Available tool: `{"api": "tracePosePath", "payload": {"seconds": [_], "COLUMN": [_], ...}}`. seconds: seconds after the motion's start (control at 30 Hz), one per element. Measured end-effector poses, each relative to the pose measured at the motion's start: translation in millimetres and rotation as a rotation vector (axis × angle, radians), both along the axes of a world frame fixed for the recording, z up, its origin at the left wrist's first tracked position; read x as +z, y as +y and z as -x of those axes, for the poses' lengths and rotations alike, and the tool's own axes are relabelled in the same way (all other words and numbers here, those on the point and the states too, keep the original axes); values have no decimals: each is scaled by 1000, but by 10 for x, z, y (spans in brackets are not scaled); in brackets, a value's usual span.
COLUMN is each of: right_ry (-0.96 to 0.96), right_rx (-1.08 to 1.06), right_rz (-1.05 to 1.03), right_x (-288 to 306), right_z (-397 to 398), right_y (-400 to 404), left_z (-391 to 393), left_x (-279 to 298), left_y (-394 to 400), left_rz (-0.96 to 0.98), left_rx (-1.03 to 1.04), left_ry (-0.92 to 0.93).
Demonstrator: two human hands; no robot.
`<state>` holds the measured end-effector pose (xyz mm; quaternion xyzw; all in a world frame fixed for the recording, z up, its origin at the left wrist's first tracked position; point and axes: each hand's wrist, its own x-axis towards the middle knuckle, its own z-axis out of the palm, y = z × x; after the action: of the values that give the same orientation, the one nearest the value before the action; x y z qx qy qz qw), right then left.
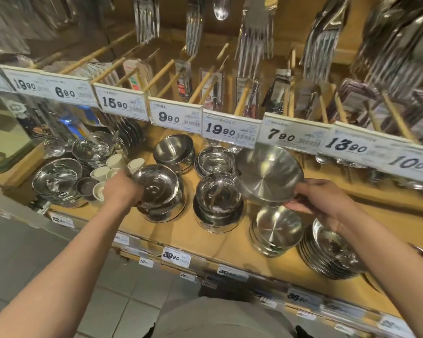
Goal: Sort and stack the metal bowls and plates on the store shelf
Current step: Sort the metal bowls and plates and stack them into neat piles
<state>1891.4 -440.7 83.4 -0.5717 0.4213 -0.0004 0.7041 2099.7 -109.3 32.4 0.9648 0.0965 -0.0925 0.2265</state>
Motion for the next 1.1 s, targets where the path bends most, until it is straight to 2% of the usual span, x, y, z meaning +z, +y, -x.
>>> {"api": "tracePosePath", "payload": {"seconds": [0.1,0.2,0.27,0.43,0.67,0.77,0.97,1.1], "right_ry": [3,5,-11,-27,-8,-40,37,99], "right_rx": [5,-14,-39,-115,-357,-469,-593,-582], "right_rz": [21,18,27,31,118,68,145,198], "right_x": [25,51,59,81,54,-20,-160,-255], "right_z": [89,224,357,860,1892,2449,3596,4048], "right_y": [-32,-62,-107,-341,-917,-1204,-1833,-2206], "left_z": [45,196,301,620,1389,1776,2616,3016], "left_x": [173,400,531,733,912,897,714,573], "left_y": [-65,-252,-442,-993,-1818,-2217,-2972,-3250], "left_rz": [240,456,529,589,668,670,634,658], "left_rx": [26,-11,-87,-289,-465,-548,-602,-520], "left_ry": [-19,66,142,222,301,308,309,358]}}
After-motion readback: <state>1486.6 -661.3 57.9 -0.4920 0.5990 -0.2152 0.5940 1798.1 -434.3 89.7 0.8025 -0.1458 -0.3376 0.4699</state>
